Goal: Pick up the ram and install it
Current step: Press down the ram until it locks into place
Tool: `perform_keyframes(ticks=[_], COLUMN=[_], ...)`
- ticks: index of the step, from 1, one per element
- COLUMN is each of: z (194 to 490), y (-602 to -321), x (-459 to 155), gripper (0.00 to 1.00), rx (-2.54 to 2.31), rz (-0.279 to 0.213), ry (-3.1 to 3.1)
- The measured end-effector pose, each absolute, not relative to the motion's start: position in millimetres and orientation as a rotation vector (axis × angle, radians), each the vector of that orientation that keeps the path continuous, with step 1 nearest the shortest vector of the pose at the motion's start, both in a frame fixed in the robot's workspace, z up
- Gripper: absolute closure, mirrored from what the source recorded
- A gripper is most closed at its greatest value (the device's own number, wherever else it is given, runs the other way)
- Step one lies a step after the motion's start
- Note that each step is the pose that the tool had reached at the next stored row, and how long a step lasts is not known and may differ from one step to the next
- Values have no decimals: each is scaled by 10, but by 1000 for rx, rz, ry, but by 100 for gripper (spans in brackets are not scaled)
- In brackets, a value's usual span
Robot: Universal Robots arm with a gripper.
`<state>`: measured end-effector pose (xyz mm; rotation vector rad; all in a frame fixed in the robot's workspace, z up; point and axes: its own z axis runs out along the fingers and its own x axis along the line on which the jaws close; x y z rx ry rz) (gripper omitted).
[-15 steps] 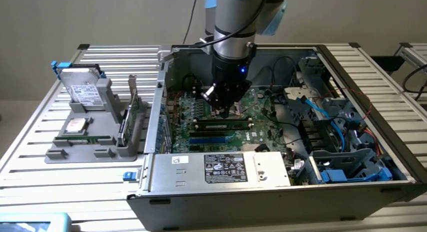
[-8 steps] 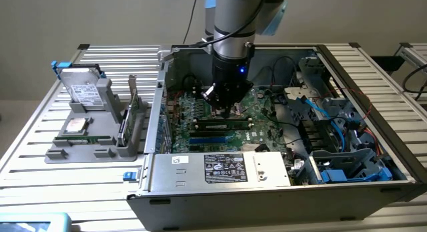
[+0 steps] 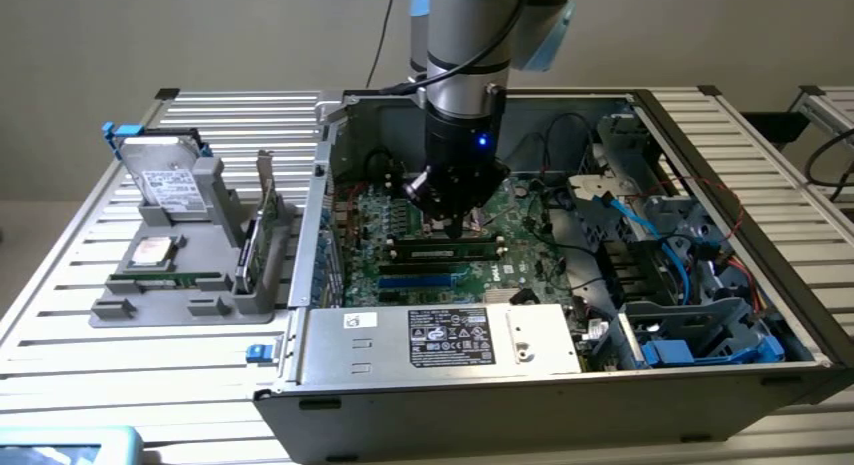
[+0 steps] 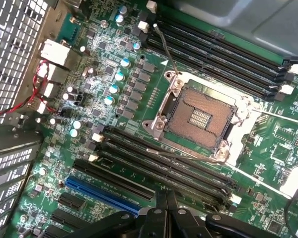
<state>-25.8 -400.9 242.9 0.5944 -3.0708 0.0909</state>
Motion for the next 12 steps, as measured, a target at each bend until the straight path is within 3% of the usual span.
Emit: perform_keyframes(ticks=[12], z=[2429], y=[-4008], x=[-259], gripper=[89], rx=[384], rz=[93], ry=[-3109])
